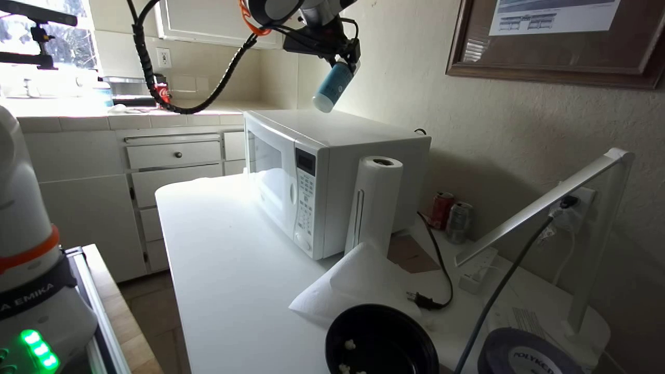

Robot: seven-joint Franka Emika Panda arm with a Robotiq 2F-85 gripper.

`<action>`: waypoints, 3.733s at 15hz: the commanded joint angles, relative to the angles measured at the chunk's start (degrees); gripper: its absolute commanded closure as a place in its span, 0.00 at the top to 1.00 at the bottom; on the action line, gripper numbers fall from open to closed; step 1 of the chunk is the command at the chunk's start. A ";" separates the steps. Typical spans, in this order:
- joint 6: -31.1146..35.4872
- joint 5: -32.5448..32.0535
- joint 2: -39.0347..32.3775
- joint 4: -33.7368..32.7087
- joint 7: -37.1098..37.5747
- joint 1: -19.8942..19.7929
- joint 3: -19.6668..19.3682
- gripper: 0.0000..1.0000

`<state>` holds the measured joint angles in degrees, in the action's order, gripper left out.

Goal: Put the bottle on the microwave upright

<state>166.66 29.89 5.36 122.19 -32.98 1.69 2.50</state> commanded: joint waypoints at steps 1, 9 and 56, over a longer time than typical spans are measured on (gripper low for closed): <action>0.00 0.00 0.01 0.01 -0.01 0.00 0.00 0.35; -3.45 17.27 4.15 2.33 -21.74 4.26 -1.83 0.35; -18.75 96.79 6.43 11.24 -106.50 5.17 -6.31 0.35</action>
<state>150.42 120.97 10.68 131.24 -132.56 7.51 -3.53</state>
